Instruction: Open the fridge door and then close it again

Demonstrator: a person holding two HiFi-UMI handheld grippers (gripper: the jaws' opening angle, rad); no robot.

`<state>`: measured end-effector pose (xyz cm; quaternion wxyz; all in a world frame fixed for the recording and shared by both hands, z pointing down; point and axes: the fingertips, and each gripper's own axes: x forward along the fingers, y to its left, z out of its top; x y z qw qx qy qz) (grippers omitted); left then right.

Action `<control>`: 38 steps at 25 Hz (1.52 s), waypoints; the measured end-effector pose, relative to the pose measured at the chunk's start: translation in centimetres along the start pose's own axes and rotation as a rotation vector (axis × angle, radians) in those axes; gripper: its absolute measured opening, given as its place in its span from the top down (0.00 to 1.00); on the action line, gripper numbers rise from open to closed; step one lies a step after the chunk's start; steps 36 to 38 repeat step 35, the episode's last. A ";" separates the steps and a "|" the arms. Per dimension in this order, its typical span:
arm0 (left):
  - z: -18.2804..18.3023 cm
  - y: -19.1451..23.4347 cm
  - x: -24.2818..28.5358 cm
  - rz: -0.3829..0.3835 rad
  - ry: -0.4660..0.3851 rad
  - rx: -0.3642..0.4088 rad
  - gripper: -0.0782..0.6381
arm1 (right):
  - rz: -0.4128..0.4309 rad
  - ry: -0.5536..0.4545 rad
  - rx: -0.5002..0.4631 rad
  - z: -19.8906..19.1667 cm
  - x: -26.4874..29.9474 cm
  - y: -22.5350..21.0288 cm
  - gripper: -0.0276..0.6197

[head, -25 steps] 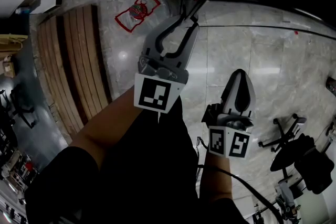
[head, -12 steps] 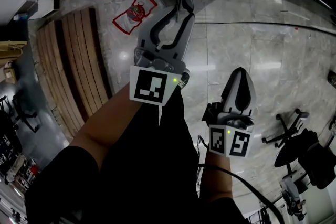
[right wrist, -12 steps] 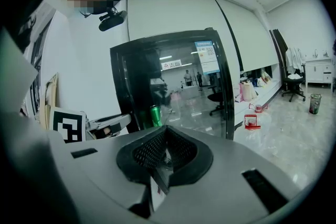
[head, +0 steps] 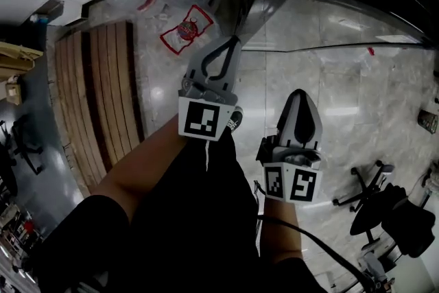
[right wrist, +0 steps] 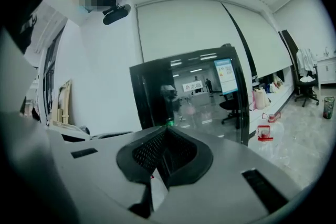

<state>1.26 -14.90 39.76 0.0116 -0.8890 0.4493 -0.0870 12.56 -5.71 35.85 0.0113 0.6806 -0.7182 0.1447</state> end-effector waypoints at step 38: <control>21.1 -8.7 -17.4 -0.165 -0.105 -0.226 0.88 | 0.301 -0.031 -0.114 13.4 -12.3 9.3 0.93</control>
